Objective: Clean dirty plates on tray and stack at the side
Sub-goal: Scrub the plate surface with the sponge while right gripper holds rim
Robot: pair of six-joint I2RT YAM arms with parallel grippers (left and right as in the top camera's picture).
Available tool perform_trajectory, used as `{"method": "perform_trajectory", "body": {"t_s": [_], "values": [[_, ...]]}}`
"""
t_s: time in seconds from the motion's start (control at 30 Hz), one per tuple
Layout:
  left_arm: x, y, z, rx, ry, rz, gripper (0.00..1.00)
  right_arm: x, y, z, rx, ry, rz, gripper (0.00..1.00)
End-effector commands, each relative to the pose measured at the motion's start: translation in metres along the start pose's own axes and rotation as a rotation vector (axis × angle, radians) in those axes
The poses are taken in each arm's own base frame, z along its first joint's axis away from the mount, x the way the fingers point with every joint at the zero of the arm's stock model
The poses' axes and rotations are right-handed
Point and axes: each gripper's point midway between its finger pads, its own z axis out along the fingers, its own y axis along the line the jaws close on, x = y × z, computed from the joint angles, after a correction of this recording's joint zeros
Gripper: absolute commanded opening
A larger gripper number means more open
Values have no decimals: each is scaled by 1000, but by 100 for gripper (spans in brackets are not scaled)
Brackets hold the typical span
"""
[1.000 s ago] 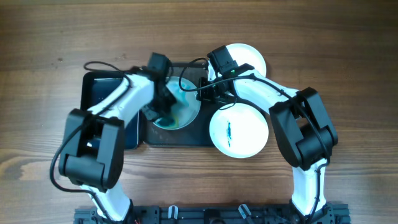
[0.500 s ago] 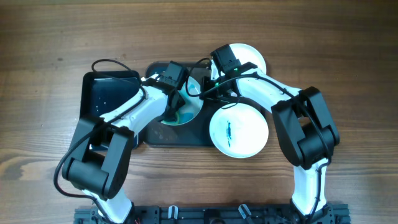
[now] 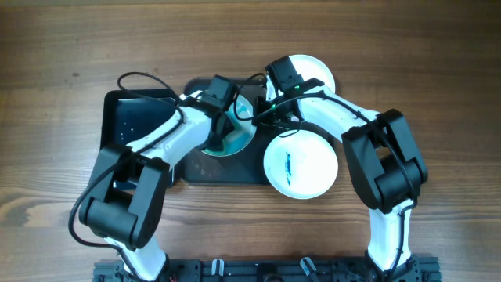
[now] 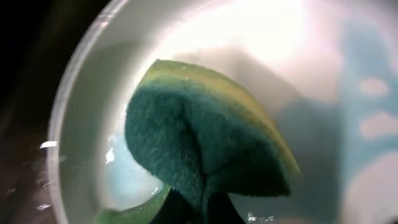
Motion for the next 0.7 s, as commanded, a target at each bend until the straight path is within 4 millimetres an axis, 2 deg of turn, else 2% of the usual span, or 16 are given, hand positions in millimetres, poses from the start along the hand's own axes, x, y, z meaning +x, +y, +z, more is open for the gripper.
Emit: {"method": "perform_trajectory", "body": {"t_s": [0.0,0.07,0.17,0.27,0.37,0.43,0.5,0.67], "values": [[39,-45,0,259,215,200,4,13,-8,9,20,51,24,4],[26,-49,0,281,182,181,4,17,-10,9,27,70,31,4],[-6,-48,-1,299,112,131,4,25,-11,8,29,102,31,4],[-44,-23,5,219,6,64,4,29,-11,8,30,117,28,4],[-58,2,9,153,-12,15,4,29,-11,8,30,116,26,4],[-57,13,10,125,12,-14,4,28,-11,8,30,116,25,4],[-47,21,11,97,59,-38,4,28,-11,8,29,116,23,4],[5,5,3,175,275,2,4,28,-11,8,28,115,20,5]]}}
